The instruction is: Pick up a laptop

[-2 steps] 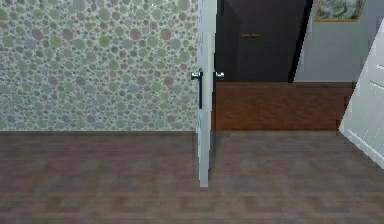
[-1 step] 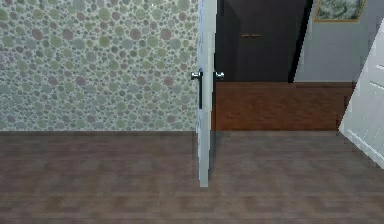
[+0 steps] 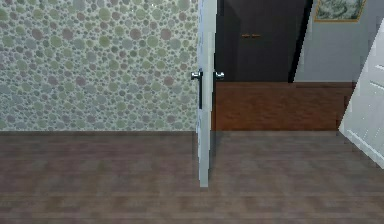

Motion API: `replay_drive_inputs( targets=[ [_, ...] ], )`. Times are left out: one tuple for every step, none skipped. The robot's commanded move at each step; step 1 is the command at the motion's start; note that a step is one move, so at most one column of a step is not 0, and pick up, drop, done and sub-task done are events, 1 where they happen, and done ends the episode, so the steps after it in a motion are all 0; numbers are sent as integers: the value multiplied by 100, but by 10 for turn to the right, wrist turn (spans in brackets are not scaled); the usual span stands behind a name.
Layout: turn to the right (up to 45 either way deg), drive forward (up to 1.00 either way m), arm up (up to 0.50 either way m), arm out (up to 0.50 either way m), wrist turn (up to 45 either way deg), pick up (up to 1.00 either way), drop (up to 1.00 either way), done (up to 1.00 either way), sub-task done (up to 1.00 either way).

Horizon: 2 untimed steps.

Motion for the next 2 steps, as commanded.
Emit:
replay_drive_inputs(
  targets=[
    [0, 0, 0, 0, 450, 0, 0, 0, 0],
    [0, 0, 0, 0, 450, 0, 0, 0, 0]
  ],
)
